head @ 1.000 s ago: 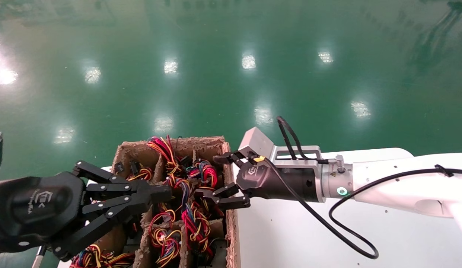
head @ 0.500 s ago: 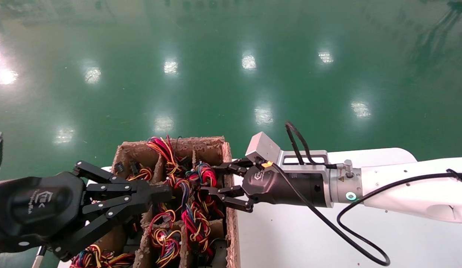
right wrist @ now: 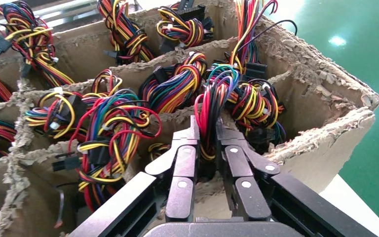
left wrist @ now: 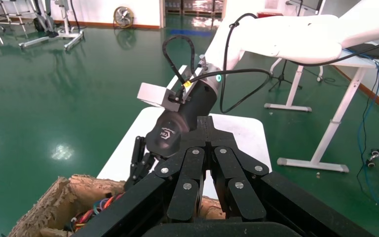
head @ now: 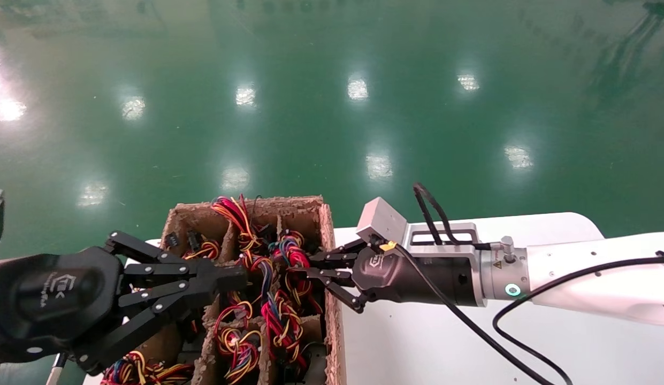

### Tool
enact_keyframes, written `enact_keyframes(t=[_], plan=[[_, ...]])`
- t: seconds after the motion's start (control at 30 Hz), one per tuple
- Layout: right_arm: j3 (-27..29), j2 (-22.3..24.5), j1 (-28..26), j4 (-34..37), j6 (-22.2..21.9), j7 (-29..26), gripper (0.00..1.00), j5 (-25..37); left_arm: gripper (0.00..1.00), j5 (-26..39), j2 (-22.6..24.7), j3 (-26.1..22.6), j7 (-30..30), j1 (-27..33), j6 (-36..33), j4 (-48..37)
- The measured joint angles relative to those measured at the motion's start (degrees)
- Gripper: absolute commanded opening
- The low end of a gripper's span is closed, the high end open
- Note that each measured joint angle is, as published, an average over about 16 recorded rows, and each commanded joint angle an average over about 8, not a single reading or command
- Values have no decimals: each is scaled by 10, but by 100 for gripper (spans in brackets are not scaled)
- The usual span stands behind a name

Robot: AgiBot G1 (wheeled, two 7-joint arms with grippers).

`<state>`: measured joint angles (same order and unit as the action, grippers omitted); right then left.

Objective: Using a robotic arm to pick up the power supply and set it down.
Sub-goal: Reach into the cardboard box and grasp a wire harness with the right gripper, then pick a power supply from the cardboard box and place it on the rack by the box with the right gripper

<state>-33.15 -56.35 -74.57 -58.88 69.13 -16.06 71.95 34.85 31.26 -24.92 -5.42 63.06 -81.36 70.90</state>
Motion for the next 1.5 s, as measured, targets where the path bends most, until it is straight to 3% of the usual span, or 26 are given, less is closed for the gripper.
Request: enact_keyframes(t=[0.4,1.03,1.27,1.5], plan=[[23,17,-9,10,49,-17,0,-63,0,0,0,0,0,0,0,0],[90,33,-66,92,147,-50,0,-214,0,0,0,0,0,0,0,0],[120,40,-89,138,153,-50,0,-259,0,0,0,0,0,0,0,0],[145,61,-99,182,131,-26,0,-276,0,0,0,0,0,0,0,0]])
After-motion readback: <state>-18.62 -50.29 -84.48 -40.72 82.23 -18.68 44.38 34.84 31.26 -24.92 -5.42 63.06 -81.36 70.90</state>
